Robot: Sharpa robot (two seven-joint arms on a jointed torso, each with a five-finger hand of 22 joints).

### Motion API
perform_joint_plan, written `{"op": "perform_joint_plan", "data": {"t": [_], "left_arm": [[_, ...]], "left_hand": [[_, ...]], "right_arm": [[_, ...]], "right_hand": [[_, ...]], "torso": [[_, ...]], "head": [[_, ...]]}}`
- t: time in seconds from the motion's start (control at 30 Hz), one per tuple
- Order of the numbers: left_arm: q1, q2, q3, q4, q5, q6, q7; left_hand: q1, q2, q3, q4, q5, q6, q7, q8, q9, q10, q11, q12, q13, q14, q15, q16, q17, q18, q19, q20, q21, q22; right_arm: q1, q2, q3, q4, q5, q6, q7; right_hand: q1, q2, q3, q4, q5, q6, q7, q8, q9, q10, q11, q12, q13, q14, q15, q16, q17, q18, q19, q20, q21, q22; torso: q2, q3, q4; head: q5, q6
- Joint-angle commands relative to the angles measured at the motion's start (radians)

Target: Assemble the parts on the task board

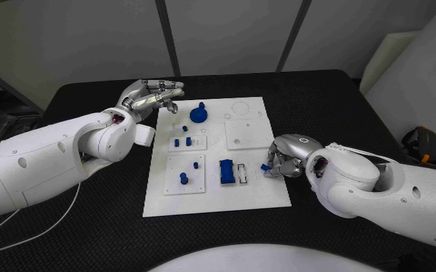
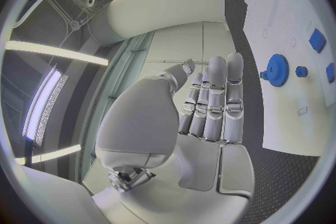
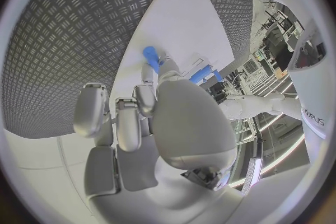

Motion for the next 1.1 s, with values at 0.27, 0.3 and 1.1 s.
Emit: {"op": "perform_joint_plan", "data": {"t": [0.27,0.3,1.1], "left_arm": [[0.000,0.001,0.001,0.000,0.002,0.012,0.004],[0.000,0.002,0.001,0.000,0.002,0.012,0.004],[-0.002,0.001,0.001,-0.001,0.002,0.013,0.004]], "left_hand": [[-0.003,0.005,-0.007,0.000,-0.001,-0.008,0.000,0.003,0.001,-0.005,-0.001,0.005,0.002,-0.007,0.001,0.005,-0.002,-0.017,-0.001,0.002,-0.005,-0.002],[-0.003,0.005,-0.007,0.000,-0.001,-0.008,0.000,0.003,0.001,-0.005,-0.001,0.005,0.002,-0.007,0.001,0.005,-0.002,-0.017,-0.001,0.002,-0.005,-0.002],[0.001,0.009,-0.006,-0.001,0.000,-0.005,-0.002,0.007,0.002,-0.007,-0.002,0.008,0.002,-0.008,0.000,0.006,-0.004,-0.016,-0.001,0.002,-0.006,-0.003]], "right_arm": [[-0.010,0.004,-0.010,0.005,-0.066,0.046,-0.081],[-0.010,0.003,-0.010,0.007,-0.063,0.037,-0.087],[-0.008,0.013,-0.009,0.069,0.271,-0.279,-0.059]], "right_hand": [[0.065,0.051,0.101,-0.001,0.060,0.021,-0.011,-0.010,0.000,0.008,-0.011,0.013,0.010,0.083,-0.006,0.009,0.154,-0.009,0.012,-0.009,0.012,0.013],[0.066,0.053,0.112,0.000,0.063,0.021,-0.012,-0.012,0.000,0.009,-0.011,0.014,0.011,0.083,-0.006,0.010,0.155,-0.009,0.013,-0.010,0.013,0.015],[-0.022,-0.018,0.282,0.060,0.042,0.025,-0.009,-0.033,0.011,0.024,-0.008,0.025,0.028,0.086,-0.004,0.016,0.170,-0.012,0.021,-0.008,0.023,0.031]], "torso": [[-0.002,-0.0001,-0.0004],[-0.002,-0.0004,-0.0004],[0.001,-0.0012,0.0017]], "head": [[0.001,0.000],[0.002,0.001],[0.004,0.005]]}}
